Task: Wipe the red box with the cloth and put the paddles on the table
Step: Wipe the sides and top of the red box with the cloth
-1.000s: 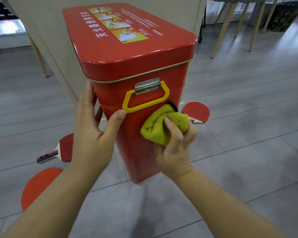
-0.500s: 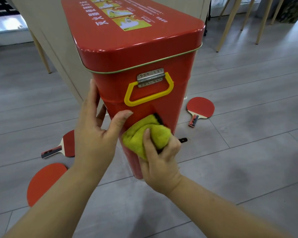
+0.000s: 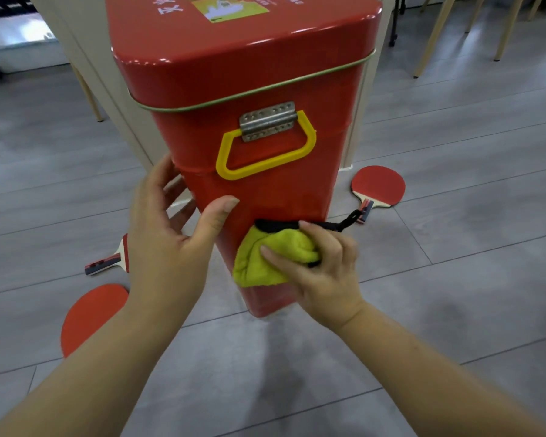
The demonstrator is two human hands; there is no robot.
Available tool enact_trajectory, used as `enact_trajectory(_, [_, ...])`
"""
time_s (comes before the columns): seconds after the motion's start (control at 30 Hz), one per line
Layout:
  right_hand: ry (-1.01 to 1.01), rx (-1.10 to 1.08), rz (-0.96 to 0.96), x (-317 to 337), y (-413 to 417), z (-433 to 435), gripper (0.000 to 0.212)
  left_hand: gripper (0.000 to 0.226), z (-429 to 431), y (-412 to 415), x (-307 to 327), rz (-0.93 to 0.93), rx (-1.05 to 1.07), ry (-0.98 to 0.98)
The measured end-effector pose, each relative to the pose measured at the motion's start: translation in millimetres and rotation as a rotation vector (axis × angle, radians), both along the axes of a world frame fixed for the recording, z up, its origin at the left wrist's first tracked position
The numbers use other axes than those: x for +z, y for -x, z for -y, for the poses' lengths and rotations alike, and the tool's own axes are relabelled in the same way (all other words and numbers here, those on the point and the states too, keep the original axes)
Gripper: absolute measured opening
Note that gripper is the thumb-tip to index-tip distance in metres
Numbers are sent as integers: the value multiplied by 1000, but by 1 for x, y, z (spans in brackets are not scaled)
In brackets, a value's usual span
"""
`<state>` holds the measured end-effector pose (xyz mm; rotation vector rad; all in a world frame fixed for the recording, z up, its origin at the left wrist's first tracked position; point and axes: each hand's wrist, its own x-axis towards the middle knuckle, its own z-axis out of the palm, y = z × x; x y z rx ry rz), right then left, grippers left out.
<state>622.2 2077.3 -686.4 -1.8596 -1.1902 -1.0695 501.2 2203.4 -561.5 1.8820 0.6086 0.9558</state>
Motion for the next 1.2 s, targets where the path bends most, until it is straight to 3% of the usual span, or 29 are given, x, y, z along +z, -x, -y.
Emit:
enact_trajectory(0.17, [-120,22,-442,-15,6,4,46,77,9,5,-3,-112,29,17])
enact_trajectory(0.27, [-233,38,-737,-20,17,-2,57,70,16,3,-4,-88,66,60])
enact_trajectory(0.43, [-297,-27,-892,-25,33,-9,69,63,24,1,-14,-57,125,111])
enact_trajectory(0.57, [-125,-24,-748,-30,46,-10,72,63,23,-2,-19,-44,146,95])
enact_trajectory(0.73, [147,56,-525,-60,44,-11,47,63,22,-4,-27,-6,150,89])
enact_trajectory(0.77, [184,70,-435,-63,45,-9,49,65,22,-4,-30,-6,151,90])
enact_trajectory(0.83, [199,73,-234,-71,45,-11,57,69,23,-3,-36,-28,148,63])
enact_trajectory(0.97, [106,137,-195,-75,44,-12,17,75,26,-1,-46,-70,127,16])
enact_trajectory(1.1, [136,90,-24,-76,36,-5,33,75,26,-1,-54,-104,138,3])
enact_trajectory(1.2, [217,24,-318,-86,29,3,47,70,26,2,-65,-145,147,18])
